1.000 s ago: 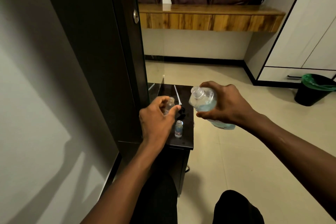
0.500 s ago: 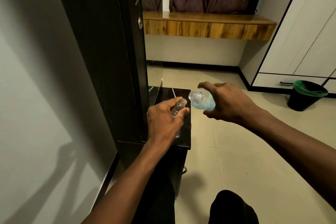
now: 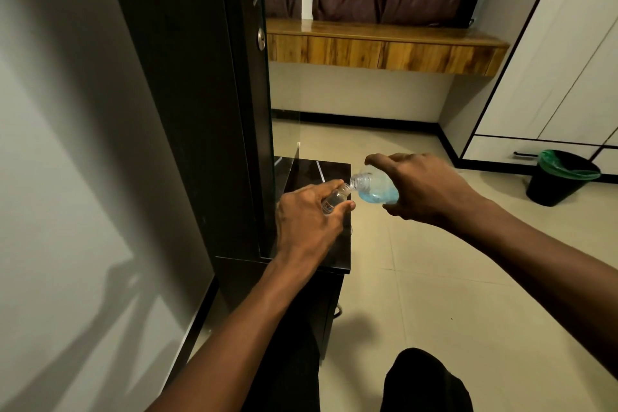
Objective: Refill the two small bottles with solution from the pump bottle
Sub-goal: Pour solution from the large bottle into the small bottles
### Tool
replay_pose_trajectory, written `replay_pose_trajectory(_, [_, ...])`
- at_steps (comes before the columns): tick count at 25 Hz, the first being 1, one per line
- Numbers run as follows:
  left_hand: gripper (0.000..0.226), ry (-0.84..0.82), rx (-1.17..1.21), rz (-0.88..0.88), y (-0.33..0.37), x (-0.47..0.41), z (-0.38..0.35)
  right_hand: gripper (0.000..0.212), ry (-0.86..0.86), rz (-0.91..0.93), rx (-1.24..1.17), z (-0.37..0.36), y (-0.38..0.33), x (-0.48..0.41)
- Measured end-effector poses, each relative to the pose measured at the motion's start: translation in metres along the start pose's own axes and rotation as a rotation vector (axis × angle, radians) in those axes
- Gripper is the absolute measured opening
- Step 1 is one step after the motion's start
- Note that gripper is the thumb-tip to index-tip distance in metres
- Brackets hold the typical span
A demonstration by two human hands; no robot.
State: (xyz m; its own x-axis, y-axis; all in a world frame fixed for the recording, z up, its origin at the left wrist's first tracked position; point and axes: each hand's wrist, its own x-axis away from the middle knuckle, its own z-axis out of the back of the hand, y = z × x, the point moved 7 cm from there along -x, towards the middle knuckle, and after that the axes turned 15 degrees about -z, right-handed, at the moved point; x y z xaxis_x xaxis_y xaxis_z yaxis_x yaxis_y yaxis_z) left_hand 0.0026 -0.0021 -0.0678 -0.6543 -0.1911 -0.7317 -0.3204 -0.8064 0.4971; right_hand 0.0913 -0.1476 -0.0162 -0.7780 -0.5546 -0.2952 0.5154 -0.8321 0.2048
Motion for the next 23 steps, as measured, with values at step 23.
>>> replay_pose_trajectory(23, [0.05, -0.042, -0.043, 0.012, -0.0036, 0.0047, -0.006, 0.085, -0.056, 0.017, 0.15, 0.0027, -0.0059, -0.0032])
